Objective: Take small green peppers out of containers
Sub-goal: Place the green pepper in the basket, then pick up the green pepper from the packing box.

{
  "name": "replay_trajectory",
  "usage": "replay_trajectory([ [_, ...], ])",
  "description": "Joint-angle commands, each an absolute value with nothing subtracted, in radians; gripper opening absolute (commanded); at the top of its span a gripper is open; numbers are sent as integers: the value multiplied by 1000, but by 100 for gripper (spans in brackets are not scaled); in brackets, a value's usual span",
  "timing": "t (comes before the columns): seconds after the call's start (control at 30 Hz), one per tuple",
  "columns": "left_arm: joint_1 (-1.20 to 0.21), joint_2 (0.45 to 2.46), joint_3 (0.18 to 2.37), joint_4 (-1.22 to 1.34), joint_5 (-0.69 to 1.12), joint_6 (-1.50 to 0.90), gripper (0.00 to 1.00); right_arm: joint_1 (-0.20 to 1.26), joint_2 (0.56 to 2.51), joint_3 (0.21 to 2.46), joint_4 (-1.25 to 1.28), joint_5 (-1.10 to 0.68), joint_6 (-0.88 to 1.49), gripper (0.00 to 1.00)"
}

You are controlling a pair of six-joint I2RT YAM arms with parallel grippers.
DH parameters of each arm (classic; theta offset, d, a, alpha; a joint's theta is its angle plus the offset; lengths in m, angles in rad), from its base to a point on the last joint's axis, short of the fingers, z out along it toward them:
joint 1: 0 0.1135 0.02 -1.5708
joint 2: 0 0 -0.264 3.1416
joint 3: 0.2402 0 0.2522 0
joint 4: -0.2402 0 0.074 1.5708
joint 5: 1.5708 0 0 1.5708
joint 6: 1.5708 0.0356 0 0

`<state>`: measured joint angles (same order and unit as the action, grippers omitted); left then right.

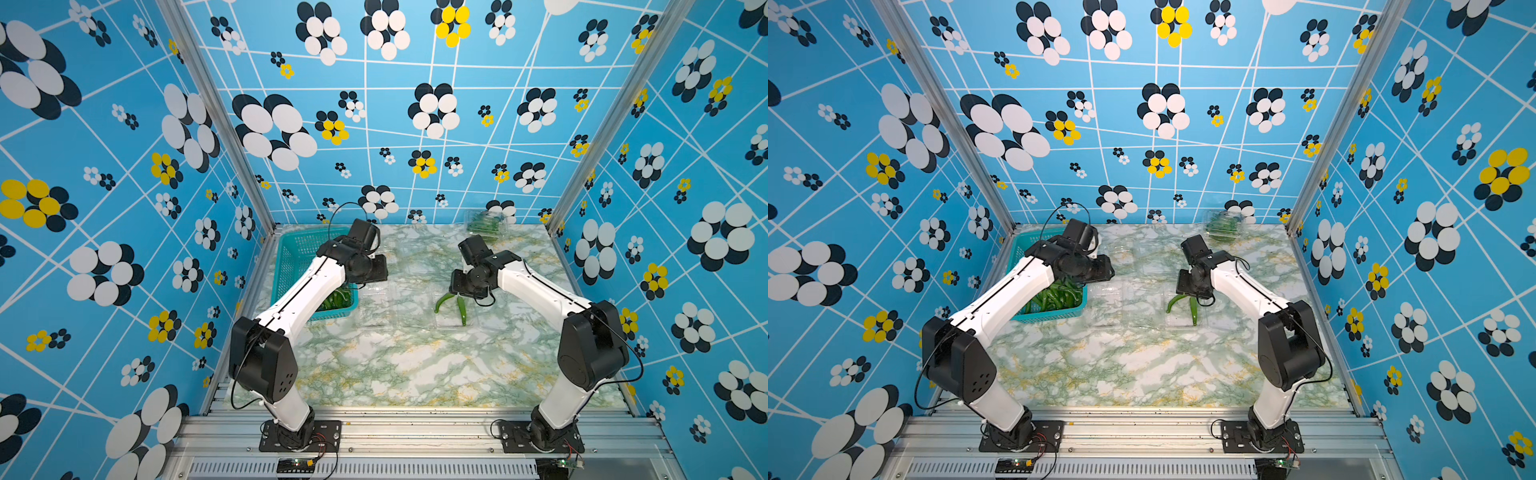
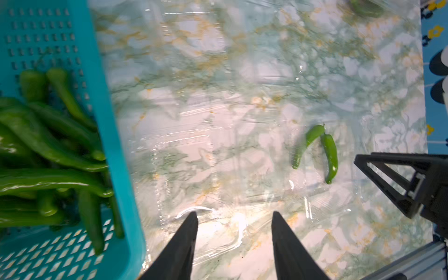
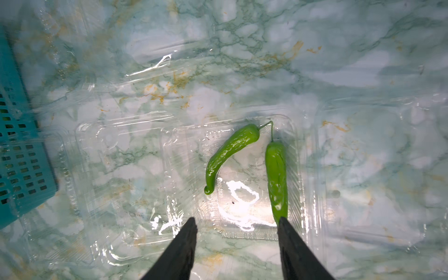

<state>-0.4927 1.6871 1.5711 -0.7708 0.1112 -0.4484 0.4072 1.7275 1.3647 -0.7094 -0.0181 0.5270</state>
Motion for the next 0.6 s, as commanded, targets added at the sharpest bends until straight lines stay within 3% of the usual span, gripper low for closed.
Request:
replay_trajectory([
  [0.0,-592,1795,1677,-800,36,-378,51,344,1655,1298,-686,-36,501,55],
  [0.4,-810,2237,2102,-905,30,-280,53,143,1504,1159,-674,-128,422,57],
  [0.57,-832,2309,2141,-903,51,-294,54,123,1508,1133,-650,-160,413,57],
])
